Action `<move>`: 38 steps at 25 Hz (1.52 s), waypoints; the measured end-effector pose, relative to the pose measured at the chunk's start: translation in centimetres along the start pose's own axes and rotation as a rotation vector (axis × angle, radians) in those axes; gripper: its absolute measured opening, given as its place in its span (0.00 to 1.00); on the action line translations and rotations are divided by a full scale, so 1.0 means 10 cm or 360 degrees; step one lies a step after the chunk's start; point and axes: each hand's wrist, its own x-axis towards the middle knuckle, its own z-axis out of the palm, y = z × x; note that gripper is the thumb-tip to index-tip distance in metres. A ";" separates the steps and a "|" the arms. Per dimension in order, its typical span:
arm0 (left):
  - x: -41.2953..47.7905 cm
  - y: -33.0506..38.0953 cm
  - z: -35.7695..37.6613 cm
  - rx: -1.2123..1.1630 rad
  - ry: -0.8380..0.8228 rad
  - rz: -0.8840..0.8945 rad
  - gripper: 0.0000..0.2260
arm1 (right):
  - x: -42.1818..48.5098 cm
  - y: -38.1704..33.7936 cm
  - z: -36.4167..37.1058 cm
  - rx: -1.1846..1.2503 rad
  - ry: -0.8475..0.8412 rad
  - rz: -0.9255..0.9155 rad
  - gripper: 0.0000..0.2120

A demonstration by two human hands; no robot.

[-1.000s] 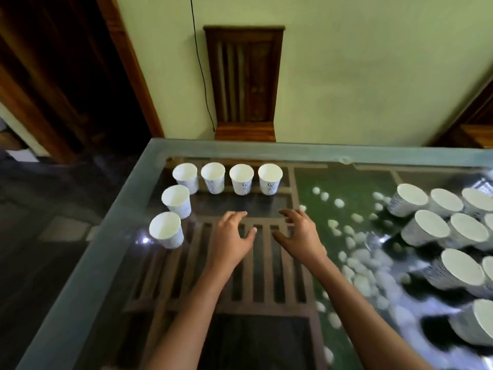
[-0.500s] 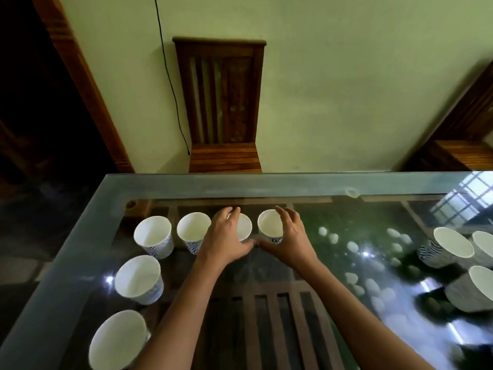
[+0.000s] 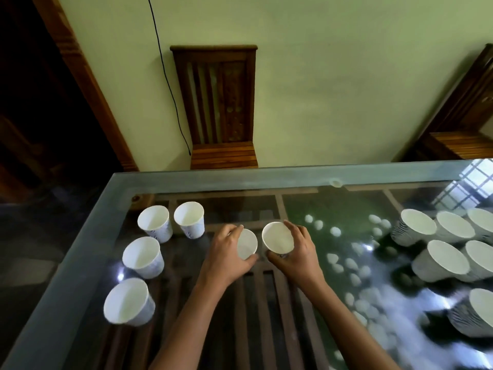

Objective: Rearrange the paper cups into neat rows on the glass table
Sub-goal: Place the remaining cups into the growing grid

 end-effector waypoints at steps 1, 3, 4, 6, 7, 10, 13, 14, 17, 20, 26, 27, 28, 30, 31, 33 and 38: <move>-0.17 0.11 0.00 -0.0003 0.0002 -0.0009 0.32 | -0.19 0.02 -0.14 0.0005 0.0016 0.0015 0.37; -0.53 0.35 0.02 0.0010 0.0011 -0.0037 0.32 | -0.60 0.09 -0.44 -0.0002 0.0041 0.0040 0.36; -0.73 0.48 0.04 0.0005 0.0014 -0.0049 0.32 | -0.82 0.14 -0.59 -0.0017 0.0030 0.0058 0.36; -1.11 0.75 0.13 -0.0058 0.0015 -0.0055 0.32 | -1.25 0.25 -0.90 -0.0046 -0.0005 0.0087 0.37; -1.28 0.87 0.18 -0.0095 0.0007 -0.0041 0.32 | -1.44 0.30 -1.03 -0.0056 -0.0002 0.0093 0.36; -1.88 1.38 0.44 -0.0150 -0.0086 0.0050 0.32 | -2.13 0.53 -1.54 -0.0045 0.0017 0.0133 0.35; -2.46 1.89 0.75 -0.0170 -0.0206 0.0156 0.31 | -2.81 0.79 -2.03 -0.0039 0.0092 0.0172 0.34; -2.63 2.02 0.84 -0.0177 -0.0227 0.0172 0.31 | -3.00 0.85 -2.16 -0.0033 0.0106 0.0197 0.34; -3.08 2.43 1.12 -0.0175 -0.0321 0.0237 0.30 | -3.54 1.07 -2.53 -0.0004 0.0146 0.0263 0.34; -3.51 2.82 1.37 -0.0159 -0.0416 0.0335 0.31 | -4.05 1.35 -2.86 -0.0002 0.0202 0.0315 0.34; -4.01 3.37 1.73 -0.0147 -0.0530 0.0496 0.33 | -4.65 1.89 -3.37 -0.0092 0.0304 0.0433 0.34; -4.06 3.46 1.79 -0.0158 -0.0548 0.0521 0.33 | -4.70 1.98 -3.45 -0.0120 0.0328 0.0456 0.34; -4.10 3.55 1.84 -0.0167 -0.0565 0.0547 0.33 | -4.74 2.05 -3.52 -0.0145 0.0352 0.0478 0.34; -4.15 3.72 1.94 -0.0160 -0.0596 0.0595 0.32 | -4.78 2.20 -3.63 -0.0176 0.0388 0.0502 0.34; -4.16 3.79 1.99 -0.0152 -0.0608 0.0615 0.32 | -4.78 2.25 -3.66 -0.0181 0.0398 0.0506 0.34; -4.15 3.90 2.08 -0.0124 -0.0627 0.0648 0.33 | -4.78 2.33 -3.69 -0.0181 0.0406 0.0506 0.34; -4.13 4.07 2.26 -0.0066 -0.0641 0.0615 0.35 | -4.76 2.47 -3.72 -0.0139 0.0485 0.0544 0.35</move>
